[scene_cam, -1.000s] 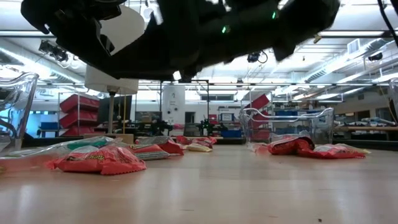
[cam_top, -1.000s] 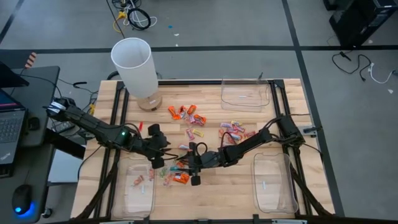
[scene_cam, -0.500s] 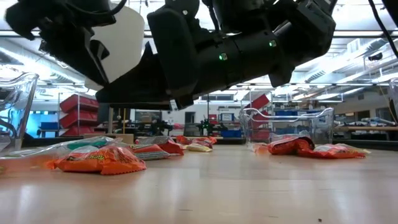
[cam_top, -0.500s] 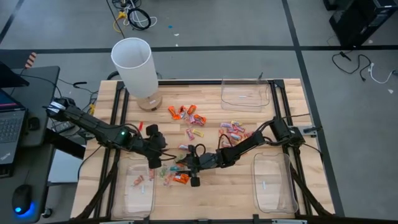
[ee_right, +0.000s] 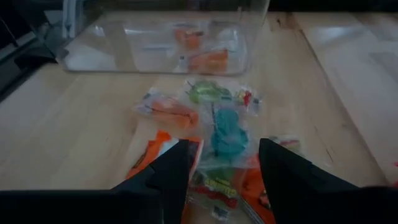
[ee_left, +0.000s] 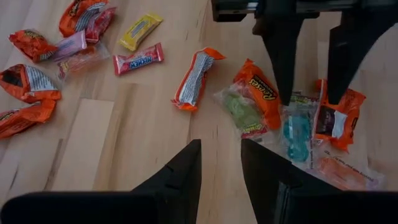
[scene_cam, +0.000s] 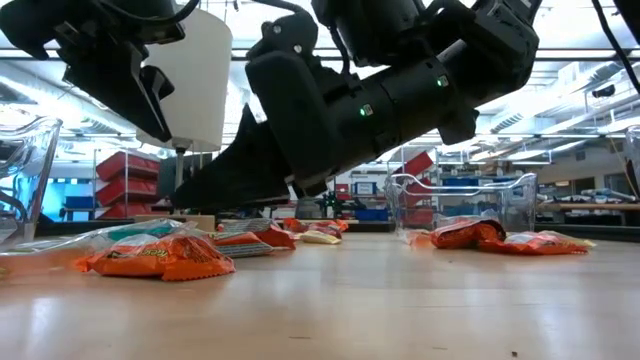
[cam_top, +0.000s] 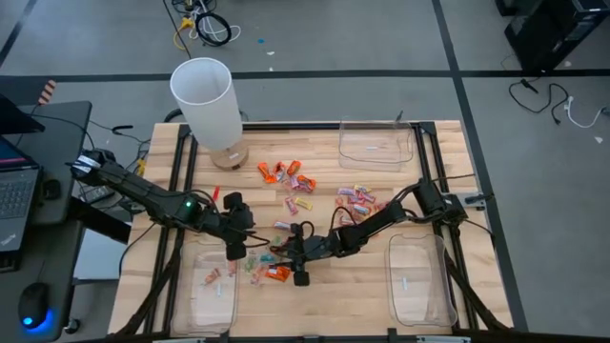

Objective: Sort candy
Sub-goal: Put the blue gummy into the bottom left transparent bin

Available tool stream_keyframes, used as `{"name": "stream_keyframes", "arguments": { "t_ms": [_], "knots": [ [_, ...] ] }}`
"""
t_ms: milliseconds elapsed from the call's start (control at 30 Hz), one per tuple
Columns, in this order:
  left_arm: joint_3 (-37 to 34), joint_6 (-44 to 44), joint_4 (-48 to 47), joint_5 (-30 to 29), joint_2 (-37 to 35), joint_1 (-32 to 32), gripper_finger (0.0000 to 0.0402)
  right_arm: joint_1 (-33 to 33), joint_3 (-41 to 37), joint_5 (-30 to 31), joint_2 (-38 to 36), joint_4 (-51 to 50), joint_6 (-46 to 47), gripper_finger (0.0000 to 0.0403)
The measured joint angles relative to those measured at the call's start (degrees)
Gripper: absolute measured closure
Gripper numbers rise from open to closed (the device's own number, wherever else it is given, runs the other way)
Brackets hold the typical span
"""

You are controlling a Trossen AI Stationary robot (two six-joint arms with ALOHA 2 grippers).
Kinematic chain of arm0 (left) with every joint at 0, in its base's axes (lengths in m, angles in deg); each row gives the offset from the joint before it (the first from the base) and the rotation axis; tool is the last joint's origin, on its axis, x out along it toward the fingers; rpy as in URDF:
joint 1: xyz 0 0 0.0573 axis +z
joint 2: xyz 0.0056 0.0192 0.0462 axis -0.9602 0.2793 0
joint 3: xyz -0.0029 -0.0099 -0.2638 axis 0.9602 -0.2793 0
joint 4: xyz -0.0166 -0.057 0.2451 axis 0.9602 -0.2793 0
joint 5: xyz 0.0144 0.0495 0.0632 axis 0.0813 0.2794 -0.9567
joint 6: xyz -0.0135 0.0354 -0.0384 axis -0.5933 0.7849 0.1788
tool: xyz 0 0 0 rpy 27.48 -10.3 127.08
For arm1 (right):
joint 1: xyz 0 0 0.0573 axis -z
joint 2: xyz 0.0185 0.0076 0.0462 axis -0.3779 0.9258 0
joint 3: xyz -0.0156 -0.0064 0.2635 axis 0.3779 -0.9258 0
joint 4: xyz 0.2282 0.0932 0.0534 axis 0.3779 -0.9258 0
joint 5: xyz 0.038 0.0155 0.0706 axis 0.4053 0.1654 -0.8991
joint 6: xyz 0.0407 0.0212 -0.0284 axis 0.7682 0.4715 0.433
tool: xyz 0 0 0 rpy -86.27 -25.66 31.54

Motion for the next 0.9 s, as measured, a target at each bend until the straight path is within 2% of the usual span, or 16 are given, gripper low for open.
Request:
{"name": "stream_keyframes", "arguments": {
  "t_ms": [800, 900],
  "knots": [
    [0.00, -0.22, 0.04, -1.03, 0.00, 0.00, 0.0286, 0.77, 0.00, -0.30, 0.00, -1.53, -5.09, 0.0224],
    [0.00, -0.22, 0.02, -1.14, 0.00, 0.00, 0.0286, 1.06, 0.02, 2.49, 0.00, -2.66, -4.82, 0.0226]
  ]
}}
